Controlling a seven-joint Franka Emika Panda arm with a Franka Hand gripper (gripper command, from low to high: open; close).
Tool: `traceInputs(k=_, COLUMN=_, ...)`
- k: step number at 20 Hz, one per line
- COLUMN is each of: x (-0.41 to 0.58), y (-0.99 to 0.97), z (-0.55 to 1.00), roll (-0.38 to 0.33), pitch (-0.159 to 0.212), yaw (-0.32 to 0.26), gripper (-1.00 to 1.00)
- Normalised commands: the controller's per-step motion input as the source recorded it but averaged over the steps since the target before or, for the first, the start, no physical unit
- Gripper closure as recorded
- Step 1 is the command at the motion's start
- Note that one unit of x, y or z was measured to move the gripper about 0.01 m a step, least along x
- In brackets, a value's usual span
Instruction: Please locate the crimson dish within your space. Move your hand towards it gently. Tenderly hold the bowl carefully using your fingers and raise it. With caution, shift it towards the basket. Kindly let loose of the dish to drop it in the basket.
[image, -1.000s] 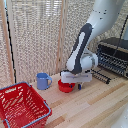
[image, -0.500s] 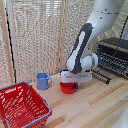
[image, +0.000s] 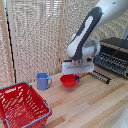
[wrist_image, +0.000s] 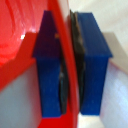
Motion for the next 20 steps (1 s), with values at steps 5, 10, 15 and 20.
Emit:
traceInputs(k=5, x=0.351, y=0.34, z=0.87, roll=0.074, pitch=0.124, yaw=0.133, gripper=1.00)
traceInputs(k=10, x=0.297, y=0.64, z=0.76, roll=0.034, pitch=0.120, yaw=0.089, gripper=1.00)
traceInputs(k=15, x=0.233, y=0.84, z=0.62, roll=0.004, pitch=0.057, yaw=0.019, gripper=1.00)
traceInputs(k=20, x=0.074, y=0.89, z=0.59, roll=0.005, pitch=0.009, yaw=0.000, gripper=1.00)
